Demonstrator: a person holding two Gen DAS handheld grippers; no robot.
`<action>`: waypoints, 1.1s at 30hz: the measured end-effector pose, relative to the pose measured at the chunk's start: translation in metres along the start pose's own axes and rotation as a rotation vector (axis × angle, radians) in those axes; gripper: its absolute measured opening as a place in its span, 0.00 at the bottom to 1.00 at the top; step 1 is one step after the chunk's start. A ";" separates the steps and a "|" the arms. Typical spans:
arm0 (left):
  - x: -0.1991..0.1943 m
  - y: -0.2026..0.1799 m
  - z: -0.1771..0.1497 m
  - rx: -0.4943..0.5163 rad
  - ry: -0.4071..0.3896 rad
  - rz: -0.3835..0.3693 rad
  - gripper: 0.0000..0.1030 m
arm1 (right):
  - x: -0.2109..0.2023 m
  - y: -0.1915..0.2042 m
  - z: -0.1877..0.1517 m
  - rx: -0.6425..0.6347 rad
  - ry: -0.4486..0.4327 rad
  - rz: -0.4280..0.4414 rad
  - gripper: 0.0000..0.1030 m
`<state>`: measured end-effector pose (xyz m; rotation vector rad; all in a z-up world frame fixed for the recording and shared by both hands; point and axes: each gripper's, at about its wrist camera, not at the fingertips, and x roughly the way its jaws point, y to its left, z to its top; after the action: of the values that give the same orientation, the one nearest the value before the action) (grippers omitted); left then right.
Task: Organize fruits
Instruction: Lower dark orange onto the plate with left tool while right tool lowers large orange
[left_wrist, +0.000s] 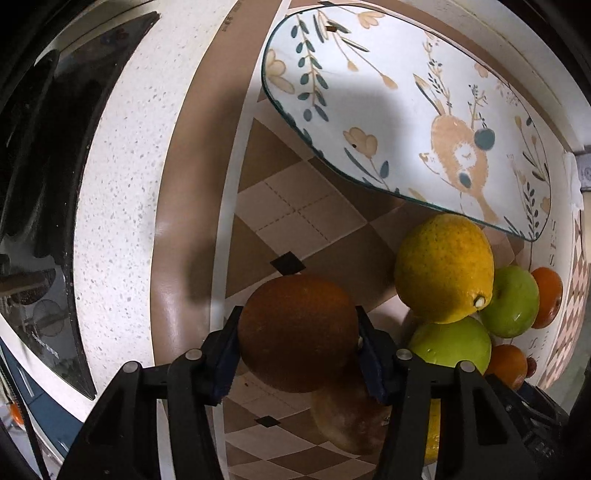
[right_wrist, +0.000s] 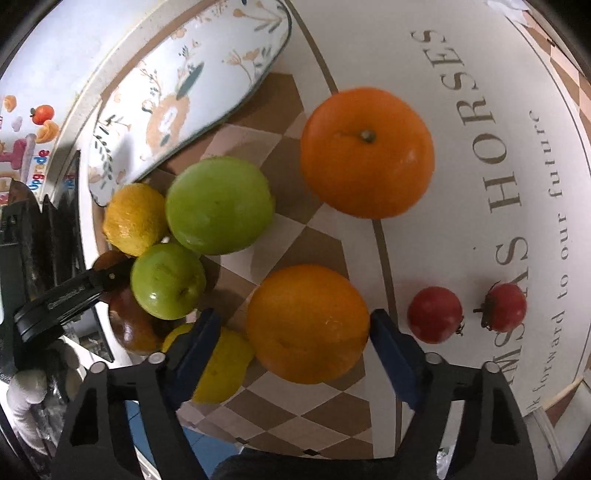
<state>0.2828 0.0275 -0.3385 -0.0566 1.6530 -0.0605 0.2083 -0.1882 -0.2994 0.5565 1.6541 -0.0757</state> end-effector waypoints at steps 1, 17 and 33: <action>0.000 -0.002 -0.001 0.005 -0.007 0.005 0.51 | 0.002 -0.001 -0.002 0.000 0.002 0.000 0.76; -0.051 -0.018 -0.016 0.091 -0.084 -0.012 0.51 | -0.001 0.009 -0.019 -0.017 -0.085 -0.076 0.65; -0.163 -0.043 0.069 0.085 -0.151 -0.260 0.51 | -0.103 0.084 0.054 -0.239 -0.264 0.054 0.65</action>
<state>0.3651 -0.0042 -0.1787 -0.2065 1.4830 -0.3175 0.2967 -0.1665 -0.1885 0.3901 1.3666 0.0841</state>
